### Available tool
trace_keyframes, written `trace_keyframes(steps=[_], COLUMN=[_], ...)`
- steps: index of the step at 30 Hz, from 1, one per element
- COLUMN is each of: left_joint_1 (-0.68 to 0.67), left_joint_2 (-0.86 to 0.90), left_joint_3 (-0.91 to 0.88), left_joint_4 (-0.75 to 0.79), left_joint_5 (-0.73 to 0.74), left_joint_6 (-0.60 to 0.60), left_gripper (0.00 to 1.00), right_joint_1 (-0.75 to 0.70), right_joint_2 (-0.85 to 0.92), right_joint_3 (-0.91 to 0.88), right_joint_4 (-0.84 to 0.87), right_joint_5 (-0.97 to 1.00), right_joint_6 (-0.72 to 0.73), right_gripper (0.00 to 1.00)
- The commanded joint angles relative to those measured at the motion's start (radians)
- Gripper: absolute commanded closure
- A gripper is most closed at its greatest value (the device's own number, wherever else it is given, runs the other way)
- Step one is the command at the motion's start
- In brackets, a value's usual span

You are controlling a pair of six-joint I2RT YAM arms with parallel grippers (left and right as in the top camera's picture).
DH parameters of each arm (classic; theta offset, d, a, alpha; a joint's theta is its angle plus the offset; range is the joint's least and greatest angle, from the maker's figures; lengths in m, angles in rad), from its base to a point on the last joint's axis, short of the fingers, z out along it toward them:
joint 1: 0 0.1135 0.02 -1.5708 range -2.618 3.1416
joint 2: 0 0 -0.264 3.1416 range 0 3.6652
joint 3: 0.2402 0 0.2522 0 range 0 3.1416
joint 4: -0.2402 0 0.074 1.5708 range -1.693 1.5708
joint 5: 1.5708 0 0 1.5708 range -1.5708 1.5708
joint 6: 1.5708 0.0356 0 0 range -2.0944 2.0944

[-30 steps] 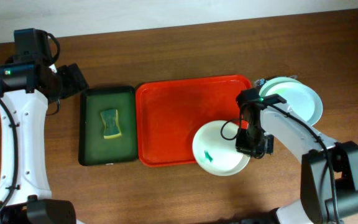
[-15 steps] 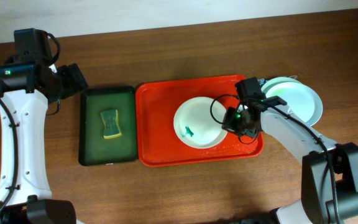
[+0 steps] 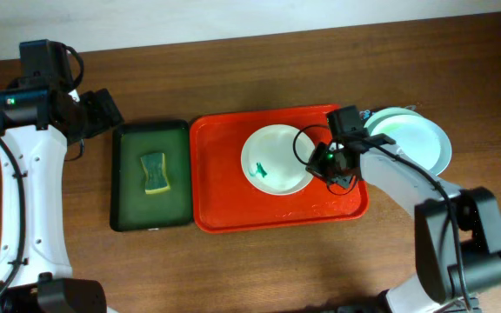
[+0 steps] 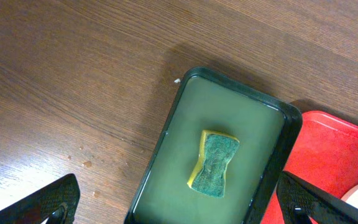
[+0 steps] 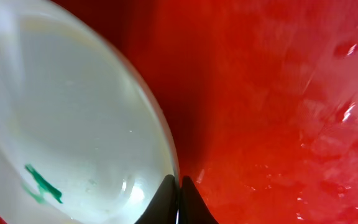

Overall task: Clean dirty plates on tray and stack at the side
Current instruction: 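Drag the green-stained plate left toward the tray center with the right gripper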

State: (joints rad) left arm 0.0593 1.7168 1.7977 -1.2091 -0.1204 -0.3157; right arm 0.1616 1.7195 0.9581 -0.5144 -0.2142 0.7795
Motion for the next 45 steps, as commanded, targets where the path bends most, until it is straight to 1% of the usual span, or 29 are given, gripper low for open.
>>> trace_keyframes(steps=[1, 3, 5, 6, 7, 8, 9, 11, 13, 16, 18, 23, 30, 37, 38, 41, 43, 45], left_joint_1=[0.002, 0.002, 0.002, 0.002, 0.002, 0.002, 0.002, 0.002, 0.002, 0.002, 0.002, 0.002, 0.002, 0.002, 0.002, 0.002, 0.002, 0.002], left_joint_2=[0.002, 0.002, 0.002, 0.002, 0.002, 0.002, 0.002, 0.002, 0.002, 0.002, 0.002, 0.002, 0.002, 0.002, 0.002, 0.002, 0.002, 0.002], left_joint_3=[0.009, 0.009, 0.009, 0.009, 0.009, 0.009, 0.009, 0.009, 0.009, 0.009, 0.009, 0.009, 0.009, 0.009, 0.009, 0.009, 0.009, 0.009], left_joint_4=[0.000, 0.000, 0.000, 0.000, 0.000, 0.000, 0.000, 0.000, -0.001, 0.000, 0.000, 0.000, 0.000, 0.000, 0.000, 0.000, -0.001, 0.000], left_joint_5=[0.000, 0.000, 0.000, 0.000, 0.000, 0.000, 0.000, 0.000, 0.000, 0.000, 0.000, 0.000, 0.000, 0.000, 0.000, 0.000, 0.000, 0.000], left_joint_6=[-0.013, -0.013, -0.013, -0.013, -0.013, -0.013, -0.013, -0.013, -0.013, -0.013, -0.013, -0.013, -0.013, -0.013, -0.013, -0.013, -0.013, -0.013], left_gripper=[0.01, 0.01, 0.01, 0.01, 0.01, 0.01, 0.01, 0.01, 0.01, 0.01, 0.01, 0.01, 0.01, 0.01, 0.01, 0.01, 0.01, 0.01], right_joint_1=[0.039, 0.056, 0.062, 0.058, 0.047, 0.031, 0.014, -0.026, -0.053, -0.071, -0.070, -0.043, -0.013, -0.011, -0.011, -0.011, -0.011, -0.011], right_joint_2=[0.031, 0.031, 0.031, 0.030, 0.030, 0.030, 0.030, 0.030, 0.030, 0.031, 0.035, 0.041, 0.042, 0.042, 0.042, 0.042, 0.042, 0.042], right_joint_3=[-0.001, 0.000, 0.002, 0.008, 0.018, 0.032, 0.046, 0.058, 0.058, 0.058, 0.058, 0.057, 0.054, 0.040, 0.039, 0.039, 0.039, 0.039], right_joint_4=[0.003, 0.003, 0.003, 0.003, 0.002, 0.003, 0.004, 0.052, 0.094, 0.128, 0.136, 0.130, 0.126, 0.126, 0.125, 0.098, 0.067, 0.037], right_joint_5=[-0.075, -0.093, -0.094, -0.092, -0.090, -0.089, -0.089, -0.087, -0.051, 0.043, 0.051, 0.052, 0.069, 0.096, 0.095, 0.092, 0.085, 0.034], right_joint_6=[0.097, 0.066, -0.040, -0.132, -0.203, -0.272, -0.321, -0.388, -0.409, -0.410, -0.409, -0.410, -0.489, -0.488, -0.488, -0.488, -0.487, -0.487], right_gripper=[0.96, 0.89, 0.70, 0.61, 0.54, 0.51, 0.50, 0.50, 0.52, 0.63, 0.74, 0.73, 0.73, 0.73, 0.75, 0.96, 0.96, 0.96])
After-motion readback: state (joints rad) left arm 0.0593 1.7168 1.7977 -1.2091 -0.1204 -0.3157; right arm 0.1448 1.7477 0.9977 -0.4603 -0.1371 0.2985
